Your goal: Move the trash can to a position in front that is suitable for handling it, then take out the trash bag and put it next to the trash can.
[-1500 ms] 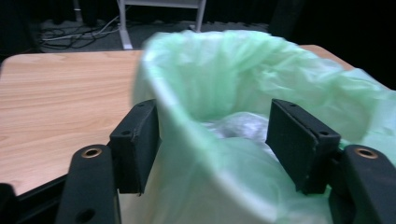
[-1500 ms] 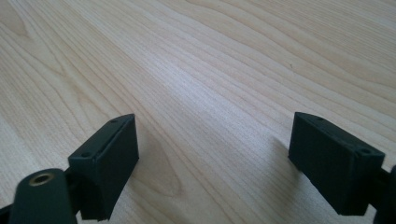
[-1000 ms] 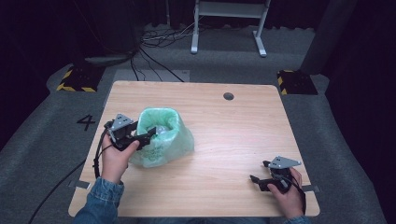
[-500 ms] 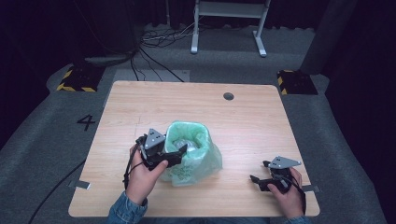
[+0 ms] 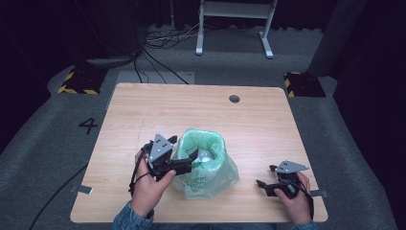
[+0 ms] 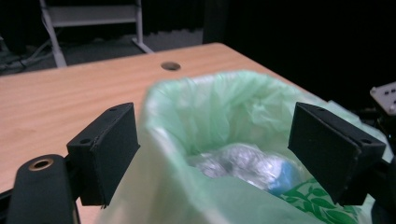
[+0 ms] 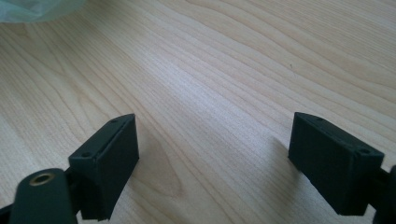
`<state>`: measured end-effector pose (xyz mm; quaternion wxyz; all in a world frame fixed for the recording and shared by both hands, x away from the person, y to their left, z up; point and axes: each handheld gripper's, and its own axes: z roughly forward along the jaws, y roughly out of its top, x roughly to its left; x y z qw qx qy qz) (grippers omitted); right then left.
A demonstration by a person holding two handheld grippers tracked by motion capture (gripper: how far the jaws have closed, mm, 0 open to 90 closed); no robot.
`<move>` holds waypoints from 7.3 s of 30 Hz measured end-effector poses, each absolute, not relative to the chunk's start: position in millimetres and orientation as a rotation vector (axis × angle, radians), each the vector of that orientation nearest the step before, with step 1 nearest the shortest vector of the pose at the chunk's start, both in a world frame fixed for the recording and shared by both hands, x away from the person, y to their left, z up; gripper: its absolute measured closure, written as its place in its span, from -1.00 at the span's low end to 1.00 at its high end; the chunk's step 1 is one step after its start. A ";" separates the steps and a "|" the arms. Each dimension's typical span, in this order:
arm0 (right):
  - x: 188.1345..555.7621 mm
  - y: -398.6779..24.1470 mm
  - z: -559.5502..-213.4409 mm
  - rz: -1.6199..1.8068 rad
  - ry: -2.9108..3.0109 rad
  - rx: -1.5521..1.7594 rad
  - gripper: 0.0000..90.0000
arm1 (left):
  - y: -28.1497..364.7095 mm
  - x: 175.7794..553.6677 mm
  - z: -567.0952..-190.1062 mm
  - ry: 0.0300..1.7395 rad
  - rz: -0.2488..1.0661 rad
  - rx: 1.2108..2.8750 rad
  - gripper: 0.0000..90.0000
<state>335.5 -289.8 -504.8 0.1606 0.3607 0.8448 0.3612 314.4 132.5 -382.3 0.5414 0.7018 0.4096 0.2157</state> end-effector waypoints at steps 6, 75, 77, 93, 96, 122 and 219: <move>334.7 -289.5 -504.7 1.031 2.407 1.036 -0.62 | 169.7 331.1 -394.4 1.111 0.665 1.712 -0.58; 280.9 -215.2 -459.4 1.376 2.455 0.526 0.92 | 135.1 272.3 -461.2 0.623 0.502 2.066 0.72; 275.0 -217.7 -452.4 1.389 2.433 0.501 0.97 | 137.6 265.8 -453.1 0.601 0.510 2.057 0.84; 238.9 -219.0 -396.6 1.462 2.265 0.392 0.39 | 149.6 239.4 -388.8 0.532 0.610 1.913 0.99; 241.0 -205.7 -409.4 1.388 2.239 0.482 -0.45 | 145.6 238.4 -384.7 0.535 0.598 1.909 0.99; 255.8 -207.7 -412.6 1.386 2.212 0.548 1.00 | 148.8 247.5 -369.1 0.583 0.607 1.807 0.99; 381.9 -125.4 -343.2 1.506 2.181 0.783 -0.09 | 128.4 344.8 -380.1 0.838 0.290 1.755 0.03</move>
